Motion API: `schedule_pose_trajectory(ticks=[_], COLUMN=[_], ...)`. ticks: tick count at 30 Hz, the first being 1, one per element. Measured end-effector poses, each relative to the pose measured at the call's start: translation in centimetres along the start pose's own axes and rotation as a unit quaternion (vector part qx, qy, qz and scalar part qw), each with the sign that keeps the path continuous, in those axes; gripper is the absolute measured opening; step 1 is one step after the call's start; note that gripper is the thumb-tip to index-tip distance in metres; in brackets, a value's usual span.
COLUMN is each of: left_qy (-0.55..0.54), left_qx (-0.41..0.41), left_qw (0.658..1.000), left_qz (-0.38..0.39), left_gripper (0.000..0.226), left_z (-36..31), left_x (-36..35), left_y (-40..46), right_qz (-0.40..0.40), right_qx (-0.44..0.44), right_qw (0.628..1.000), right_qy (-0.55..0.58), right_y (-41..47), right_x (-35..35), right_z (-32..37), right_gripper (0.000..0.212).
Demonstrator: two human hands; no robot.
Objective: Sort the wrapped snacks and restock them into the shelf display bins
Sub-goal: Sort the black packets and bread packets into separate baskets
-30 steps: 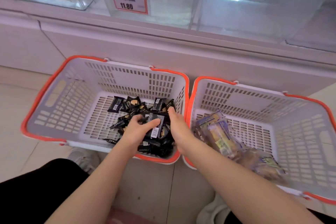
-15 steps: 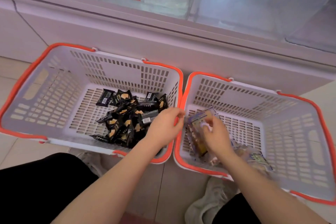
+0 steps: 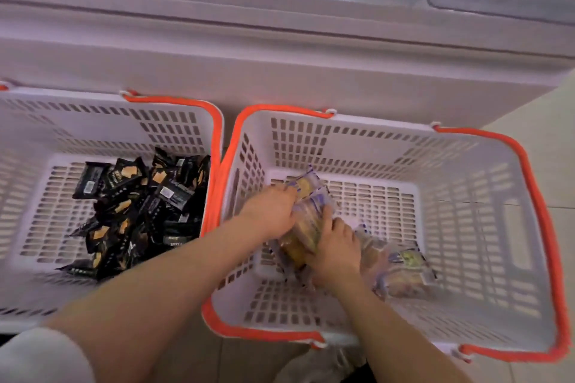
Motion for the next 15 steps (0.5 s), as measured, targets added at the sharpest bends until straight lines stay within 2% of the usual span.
schedule_pose_trajectory(ticks=[2,5,8,10,11,13,15], left_qy=[-0.008,-0.002,-0.018,0.002,0.014,0.015,-0.012], left_qx=[0.015,0.050,0.076,0.083,0.085,0.086,0.084], left_qw=[1.000,0.998,0.996,0.996,0.996,0.996,0.996], left_qz=[0.026,0.042,0.043,0.020,0.012,0.013,0.024], left_gripper=[0.042,0.051,0.065,0.068,0.068,0.074,0.078], left_z=[-0.4,-0.7,-0.8,-0.8,-0.7,-0.5,-0.1], left_x=[-1.2,-3.0,-4.9,-5.6,-5.9,-6.2,-6.2], left_y=[2.2,4.4,5.7,6.3,6.6,7.2,7.7], right_qz=[-0.019,-0.055,-0.071,-0.055,-0.042,-0.014,0.011], right_qx=[-0.005,-0.087,-0.199,-0.241,-0.247,-0.231,-0.195], right_qw=[0.998,0.969,0.891,0.837,0.827,0.834,0.859], right_qy=[0.063,0.223,0.403,0.488,0.504,0.501,0.473], right_y=[0.6,2.1,4.2,5.2,5.6,6.5,7.3], right_x=[1.4,4.2,5.7,6.0,6.1,6.7,7.6], right_z=[-1.6,-5.2,-8.5,-10.0,-10.5,-11.1,-11.1], right_gripper=[0.100,0.100,0.087,0.072,0.066,0.063,0.069])
Point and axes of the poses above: each hand's wrist, its own y-axis towards the middle knuckle, its own x-axis out of the back of the hand, z = x × y, the point moved 4 cm from there along y, towards the middle knuckle, and after that the axes turned 15 degrees about y, right-handed, at the moved point
